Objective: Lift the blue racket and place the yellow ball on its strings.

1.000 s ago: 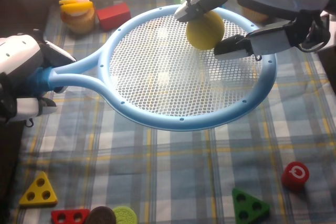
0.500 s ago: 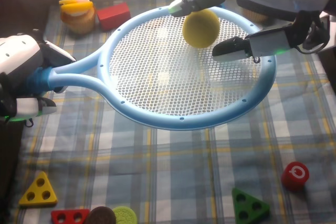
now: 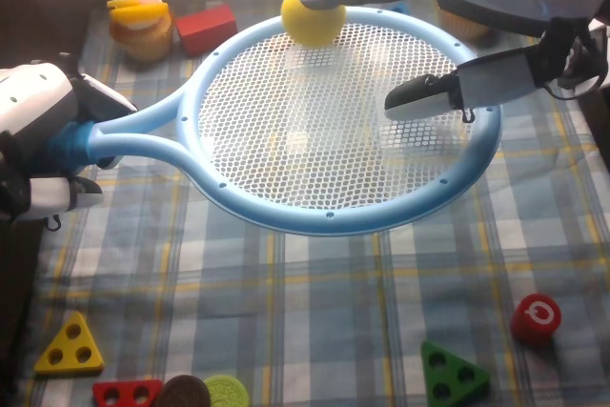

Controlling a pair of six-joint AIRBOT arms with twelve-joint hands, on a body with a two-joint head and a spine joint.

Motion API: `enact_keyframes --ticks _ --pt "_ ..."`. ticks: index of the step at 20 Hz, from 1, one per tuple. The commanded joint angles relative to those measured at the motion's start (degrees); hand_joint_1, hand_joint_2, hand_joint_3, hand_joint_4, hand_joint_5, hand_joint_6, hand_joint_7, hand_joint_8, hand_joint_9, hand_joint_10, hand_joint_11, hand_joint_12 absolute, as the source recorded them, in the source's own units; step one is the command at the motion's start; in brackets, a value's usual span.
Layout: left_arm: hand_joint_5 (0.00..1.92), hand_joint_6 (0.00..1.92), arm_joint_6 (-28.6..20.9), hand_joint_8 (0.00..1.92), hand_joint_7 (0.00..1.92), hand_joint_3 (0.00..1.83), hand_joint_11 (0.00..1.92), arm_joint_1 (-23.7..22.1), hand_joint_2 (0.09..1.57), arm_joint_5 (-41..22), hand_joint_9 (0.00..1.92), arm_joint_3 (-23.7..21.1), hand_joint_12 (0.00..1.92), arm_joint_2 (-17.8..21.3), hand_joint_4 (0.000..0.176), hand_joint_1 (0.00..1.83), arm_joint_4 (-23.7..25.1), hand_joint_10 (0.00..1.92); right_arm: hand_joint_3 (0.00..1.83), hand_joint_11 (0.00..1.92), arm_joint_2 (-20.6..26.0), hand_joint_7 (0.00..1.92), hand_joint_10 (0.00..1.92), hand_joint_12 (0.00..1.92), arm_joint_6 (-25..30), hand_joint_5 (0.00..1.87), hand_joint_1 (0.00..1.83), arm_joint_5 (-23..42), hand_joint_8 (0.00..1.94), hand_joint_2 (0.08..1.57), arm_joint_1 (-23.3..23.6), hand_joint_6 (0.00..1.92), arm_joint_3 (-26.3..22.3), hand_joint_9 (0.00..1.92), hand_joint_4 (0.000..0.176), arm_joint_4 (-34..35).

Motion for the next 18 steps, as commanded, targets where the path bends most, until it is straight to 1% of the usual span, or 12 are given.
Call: enact_keyframes --ticks 1,5,7,8,9,10,11,13,14,16,17,18 --pt "0.98 1.92 -0.4 1.92 1.25 0.0 1.64 -0.6 1.12 -6.5 1.56 0.3 1.92 -0.2 0.155 1.83 0.7 1.92 0.0 0.09 0.3 0.4 0.0 0.83 -0.2 0.45 0.73 5.7 0.0 0.98 1.0 0.0 -0.3 0.4 0.0 2.5" --pt "0.98 1.92 -0.4 1.92 1.24 0.0 1.63 -0.6 1.12 -6.5 1.56 0.4 1.92 -0.2 0.157 1.83 0.5 1.92 0.01 0.01 1.0 0.35 0.0 0.81 -0.2 0.34 0.54 5.7 0.0 1.01 1.0 0.0 -0.4 0.33 0.006 3.0" --pt "0.98 1.92 -0.4 1.92 1.24 0.0 1.63 -0.6 1.12 -6.4 1.56 0.5 1.92 -0.2 0.158 1.83 0.4 1.92 0.0 0.04 1.2 0.36 0.0 0.69 -0.2 0.33 0.51 5.8 0.0 1.02 1.0 0.0 -0.5 0.33 0.0 3.0" --pt "0.98 1.92 -0.4 1.92 1.24 0.0 1.63 -0.6 1.12 -6.4 1.56 0.6 1.92 -0.2 0.158 1.83 0.4 1.92 0.01 0.02 1.2 0.34 0.0 0.67 -0.2 0.31 0.45 5.8 0.0 1.03 1.0 0.0 -0.5 0.31 0.01 3.1" --pt "0.96 1.92 -0.4 1.92 1.22 0.0 1.63 -0.6 1.12 -6.4 1.55 0.6 1.92 -0.2 0.157 1.83 0.4 1.92 0.01 0.0 1.3 0.32 0.0 0.66 -0.2 0.3 0.44 5.8 0.0 1.04 1.0 0.0 -0.6 0.28 0.031 3.1" --pt "0.96 1.92 -0.4 1.92 1.22 0.0 1.63 -0.6 1.12 -6.4 1.55 0.6 1.92 -0.2 0.156 1.83 0.4 1.92 0.01 0.0 1.4 0.31 0.0 0.68 -0.2 0.3 0.41 5.8 0.0 1.05 1.0 0.0 -0.6 0.28 0.035 3.1" --pt "0.97 1.92 -0.4 1.92 1.22 0.0 1.63 -0.6 1.12 -6.5 1.55 0.6 1.92 -0.2 0.158 1.83 0.4 1.92 0.01 0.0 1.4 0.29 0.0 0.67 -0.2 0.28 0.4 6.0 0.0 1.07 1.0 0.0 -0.6 0.25 0.036 3.5" --pt "0.99 1.92 -0.4 1.92 1.23 0.0 1.64 -0.6 1.11 -6.6 1.56 0.6 1.92 -0.2 0.159 1.83 0.4 1.92 0.0 0.01 1.6 0.36 0.02 0.76 -0.2 0.28 0.36 6.9 0.01 1.09 1.0 0.0 -0.7 0.32 0.014 4.7" --pt "0.98 1.92 -0.4 1.92 1.22 0.0 1.64 -0.6 1.13 -6.6 1.55 0.7 1.92 -0.2 0.159 1.83 0.3 1.92 0.0 0.0 1.6 0.37 0.01 0.7 -0.2 0.29 0.38 7.5 0.01 1.1 1.0 0.0 -0.8 0.32 0.005 5.2" --pt "0.98 1.92 -0.4 1.92 1.22 0.0 1.63 -0.6 1.13 -6.6 1.56 0.8 1.92 -0.2 0.15 1.83 0.3 1.92 0.0 0.02 1.7 0.31 0.0 0.59 -0.2 0.26 0.39 7.8 0.0 1.12 1.0 0.0 -1.1 0.28 0.008 5.6" --pt "0.99 1.92 -0.4 1.92 1.25 0.0 1.65 -0.6 1.14 -6.5 1.58 0.8 1.92 -0.2 0.146 1.83 0.3 1.92 0.0 0.01 1.9 0.26 0.0 0.57 -0.2 0.25 0.41 7.9 0.0 1.12 1.0 0.0 -1.1 0.22 0.023 5.7" --pt "0.99 1.92 -0.4 1.92 1.24 0.0 1.64 -0.6 1.13 -6.3 1.58 0.9 1.92 -0.2 0.142 1.83 0.3 1.92 0.0 0.04 2.3 0.22 0.0 0.58 -0.2 0.24 0.39 8.2 0.0 1.12 1.0 0.0 -1.2 0.2 0.028 6.2"
